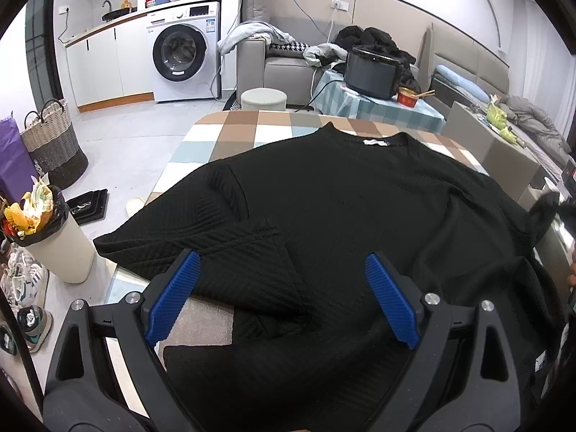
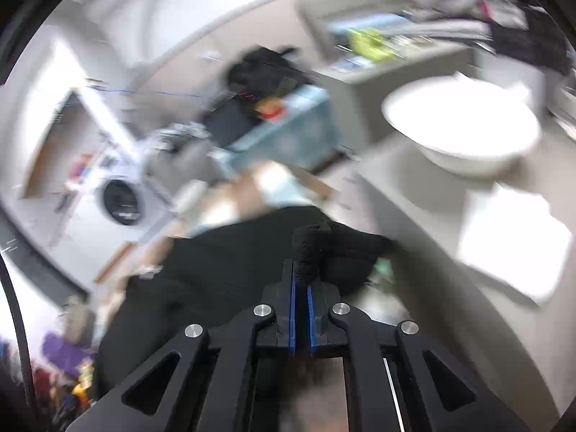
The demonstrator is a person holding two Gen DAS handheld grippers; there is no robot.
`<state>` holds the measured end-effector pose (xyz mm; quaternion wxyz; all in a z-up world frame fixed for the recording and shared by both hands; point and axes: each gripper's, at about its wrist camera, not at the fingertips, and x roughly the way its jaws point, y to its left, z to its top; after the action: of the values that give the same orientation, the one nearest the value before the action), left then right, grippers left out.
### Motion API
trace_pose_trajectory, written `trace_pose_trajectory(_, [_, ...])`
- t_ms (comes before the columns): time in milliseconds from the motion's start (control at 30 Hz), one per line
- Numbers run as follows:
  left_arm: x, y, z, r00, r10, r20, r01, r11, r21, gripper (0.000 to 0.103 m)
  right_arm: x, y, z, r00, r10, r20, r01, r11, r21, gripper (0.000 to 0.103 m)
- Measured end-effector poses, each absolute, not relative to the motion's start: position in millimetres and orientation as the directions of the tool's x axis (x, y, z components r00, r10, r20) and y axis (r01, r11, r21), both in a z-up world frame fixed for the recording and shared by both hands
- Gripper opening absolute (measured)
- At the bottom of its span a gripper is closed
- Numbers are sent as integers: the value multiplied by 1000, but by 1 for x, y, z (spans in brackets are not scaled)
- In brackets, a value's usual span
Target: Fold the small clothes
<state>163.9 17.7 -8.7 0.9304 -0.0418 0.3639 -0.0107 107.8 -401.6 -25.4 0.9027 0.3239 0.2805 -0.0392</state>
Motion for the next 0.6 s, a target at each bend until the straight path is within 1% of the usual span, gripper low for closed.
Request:
trace_pose_trajectory(67, [162, 18, -6, 739, -58, -671, -5, 996, -92, 93, 117, -384, -6, 862, 233, -451, 82, 813, 577, 5])
trace_pose_trajectory(100, [162, 17, -5, 741, -58, -669, -3, 996, -89, 93, 121, -370, 3, 865, 279, -416, 1, 829, 559, 5])
trace_pose_trajectory(133, [161, 16, -4, 743, -56, -667, -1, 996, -84, 93, 127, -350, 13, 851, 340, -400, -93, 847, 523, 5])
trace_pose_trajectory(200, [158, 15, -1, 747, -55, -662, 3, 997, -79, 93, 137, -314, 19, 782, 484, -394, -262, 828, 496, 5])
trace_pose_trajectory(233, [157, 15, 0, 749, -55, -660, 5, 997, -78, 93, 141, -295, 18, 727, 547, -416, -335, 810, 480, 5])
trace_pose_trajectory(267, [155, 16, 1, 750, -54, -659, 5, 997, -77, 93, 143, -278, 15, 681, 574, -454, -383, 808, 448, 6])
trace_pose_trajectory(300, [155, 14, 1, 750, -54, -659, 5, 997, -76, 93, 145, -266, 11, 653, 578, -489, -408, 813, 415, 9])
trace_pose_trajectory(333, [155, 14, 1, 750, -54, -659, 4, 997, -76, 93, 146, -253, 4, 620, 568, -542, -426, 823, 375, 16])
trace_pose_trajectory(367, [154, 15, 2, 750, -52, -659, 3, 997, -75, 93, 147, -248, -3, 607, 538, -584, -412, 842, 347, 28])
trace_pose_trajectory(400, [156, 12, 2, 750, -51, -660, 2, 997, -75, 93, 147, -247, -8, 599, 519, -609, -395, 854, 339, 36])
trace_pose_trajectory(433, [156, 12, 3, 749, -53, -661, 2, 997, -78, 93, 147, -250, -14, 592, 495, -636, -367, 868, 334, 47])
trace_pose_trajectory(467, [156, 12, 2, 748, -55, -661, 3, 997, -79, 93, 146, -254, -16, 597, 467, -652, -337, 884, 325, 48])
trace_pose_trajectory(600, [156, 8, 2, 746, -58, -664, 8, 997, -77, 93, 138, -270, -20, 612, 383, -692, -256, 924, 285, 49])
